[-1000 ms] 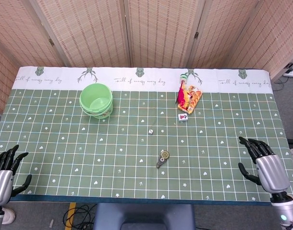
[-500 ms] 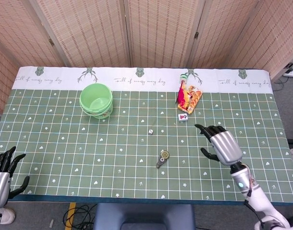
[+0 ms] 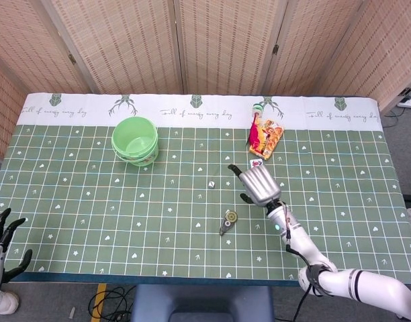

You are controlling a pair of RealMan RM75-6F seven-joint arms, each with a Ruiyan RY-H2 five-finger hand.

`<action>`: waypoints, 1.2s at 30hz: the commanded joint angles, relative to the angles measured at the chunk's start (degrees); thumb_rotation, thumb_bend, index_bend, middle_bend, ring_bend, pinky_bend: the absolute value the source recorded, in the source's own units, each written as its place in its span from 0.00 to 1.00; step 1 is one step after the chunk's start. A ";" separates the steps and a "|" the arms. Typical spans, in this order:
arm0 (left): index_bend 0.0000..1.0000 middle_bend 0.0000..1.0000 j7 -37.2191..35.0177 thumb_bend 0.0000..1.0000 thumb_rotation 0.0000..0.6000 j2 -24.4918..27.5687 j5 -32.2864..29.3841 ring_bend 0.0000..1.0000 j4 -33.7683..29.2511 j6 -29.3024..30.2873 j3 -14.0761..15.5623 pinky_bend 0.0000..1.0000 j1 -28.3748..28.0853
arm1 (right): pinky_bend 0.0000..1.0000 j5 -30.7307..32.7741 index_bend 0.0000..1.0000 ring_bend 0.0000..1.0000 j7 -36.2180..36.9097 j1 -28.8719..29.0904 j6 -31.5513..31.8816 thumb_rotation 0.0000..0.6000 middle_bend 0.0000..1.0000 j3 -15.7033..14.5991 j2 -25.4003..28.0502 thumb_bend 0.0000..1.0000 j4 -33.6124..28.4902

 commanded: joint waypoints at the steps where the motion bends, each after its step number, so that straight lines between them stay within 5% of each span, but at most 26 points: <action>1: 0.20 0.02 0.00 0.39 1.00 0.06 -0.05 0.03 0.10 0.04 -0.01 0.09 0.10 | 0.92 5.76 0.26 0.93 -4.36 4.40 -2.17 1.00 0.89 0.93 -4.52 0.20 4.56; 12: 0.20 0.02 -0.28 0.39 1.00 -0.16 -0.53 0.03 0.72 -0.29 -0.10 0.09 0.32 | 1.00 17.73 0.31 1.00 -10.77 12.80 -5.42 1.00 0.98 0.32 -11.98 0.23 14.40; 36: 0.20 0.02 -2.75 0.39 1.00 -0.43 -2.15 0.03 3.41 -0.42 -0.29 0.09 1.45 | 1.00 23.83 0.41 1.00 -9.60 19.63 -8.24 1.00 0.99 -1.98 -19.54 0.25 26.75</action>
